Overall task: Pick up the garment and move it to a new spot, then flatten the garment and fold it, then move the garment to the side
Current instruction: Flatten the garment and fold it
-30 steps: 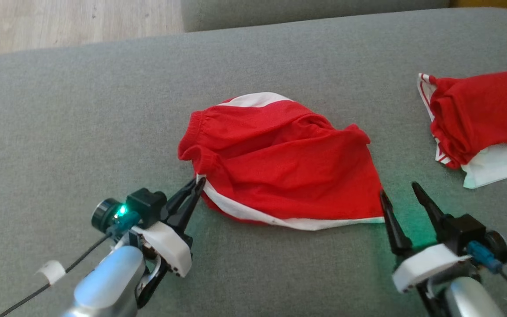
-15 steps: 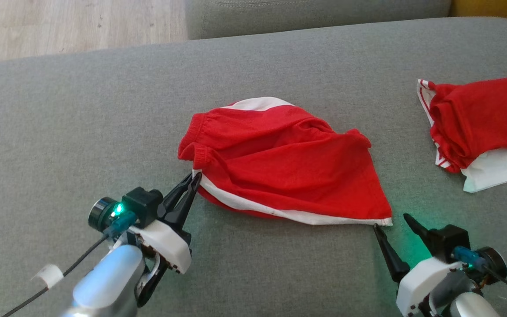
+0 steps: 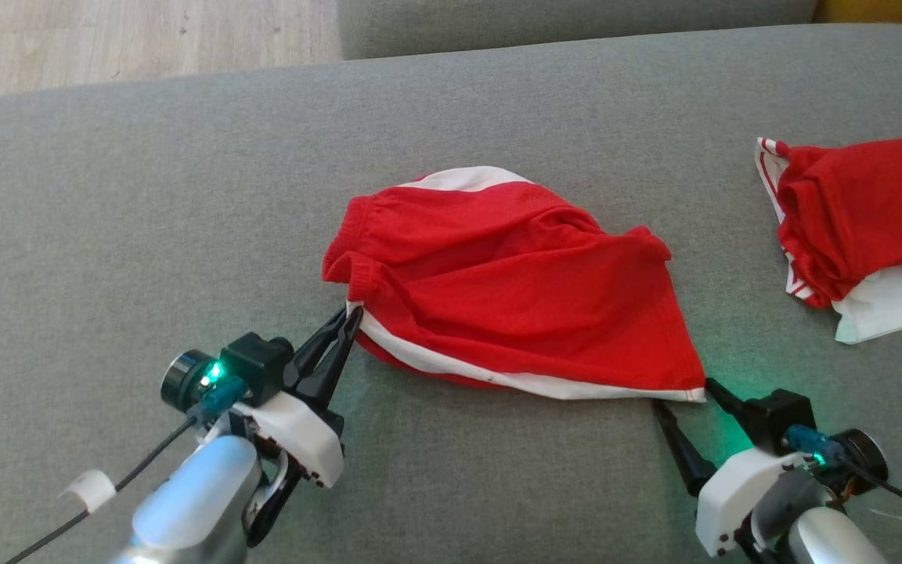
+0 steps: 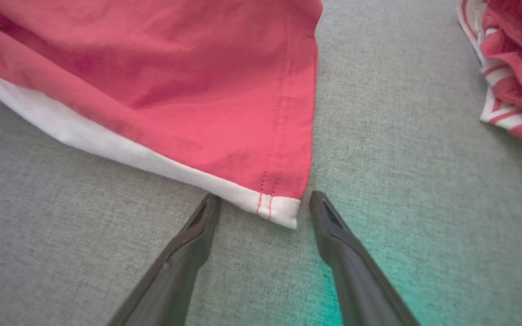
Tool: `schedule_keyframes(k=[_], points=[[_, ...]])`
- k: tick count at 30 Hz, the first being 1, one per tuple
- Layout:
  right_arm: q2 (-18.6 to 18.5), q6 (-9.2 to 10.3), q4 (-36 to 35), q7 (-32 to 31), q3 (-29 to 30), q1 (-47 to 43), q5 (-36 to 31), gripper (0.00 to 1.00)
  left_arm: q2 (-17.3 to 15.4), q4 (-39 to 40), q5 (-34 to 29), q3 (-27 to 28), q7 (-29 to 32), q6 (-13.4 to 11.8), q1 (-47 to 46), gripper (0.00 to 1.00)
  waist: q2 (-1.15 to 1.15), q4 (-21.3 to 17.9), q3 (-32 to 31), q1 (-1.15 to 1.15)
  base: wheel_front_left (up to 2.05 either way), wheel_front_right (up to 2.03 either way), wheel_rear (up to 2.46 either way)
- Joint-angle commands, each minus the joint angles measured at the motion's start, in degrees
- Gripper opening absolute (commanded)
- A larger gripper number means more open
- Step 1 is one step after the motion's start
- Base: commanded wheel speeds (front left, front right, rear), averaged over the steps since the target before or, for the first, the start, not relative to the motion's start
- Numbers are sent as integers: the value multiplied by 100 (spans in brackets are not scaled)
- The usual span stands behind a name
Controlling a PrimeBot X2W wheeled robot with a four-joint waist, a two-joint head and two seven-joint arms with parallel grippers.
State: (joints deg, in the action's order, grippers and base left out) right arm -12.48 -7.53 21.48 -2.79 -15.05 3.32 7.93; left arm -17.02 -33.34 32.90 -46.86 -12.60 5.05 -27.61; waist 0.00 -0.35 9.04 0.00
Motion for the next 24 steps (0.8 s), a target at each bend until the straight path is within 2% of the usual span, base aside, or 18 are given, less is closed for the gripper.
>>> schedule_keyframes(k=[1, 5, 6, 7, 8, 9, 18, 24], points=[[-103, 4, -101, 78, -135, 123, 12, 100, -172, 132, 46, 161, -9, -34, -210, 0, 0, 2, -5, 0, 0, 0, 0], [-101, 4, -59, 113, -165, 137, 35, 100, -183, 135, 63, 146, -6, -43, -199, 0, 0, 0, -11, 0, 0, 0, 0], [-101, 4, -52, 119, -175, 144, 43, 91, -186, 139, 66, 141, -4, -45, -200, 0, 0, 0, -9, 0, 0, 0, 0], [-101, 4, -46, 126, -184, 151, 52, 45, -188, 141, 69, 138, -1, -47, -202, 0, 0, 1, -9, 0, 0, 0, 0], [-103, 4, -43, 132, -196, 158, 61, 18, -192, 142, 72, 133, 2, -47, -206, 0, 0, 2, -9, 0, 0, 0, 0], [-107, 4, -45, 142, -213, 165, 70, 0, -195, 142, 75, 129, 5, -47, -208, 0, 0, 3, -9, 0, 0, 0, 0], [-167, 4, -178, 251, -179, 197, 56, 0, -263, 130, 126, 137, -8, -76, -182, 0, 0, -32, -76, 0, 0, 0, 0], [-232, 4, -627, 391, 74, 192, -18, 0, -425, 255, 140, 263, -81, -189, -166, 0, 0, -112, -213, 0, 0, 0, 0]])
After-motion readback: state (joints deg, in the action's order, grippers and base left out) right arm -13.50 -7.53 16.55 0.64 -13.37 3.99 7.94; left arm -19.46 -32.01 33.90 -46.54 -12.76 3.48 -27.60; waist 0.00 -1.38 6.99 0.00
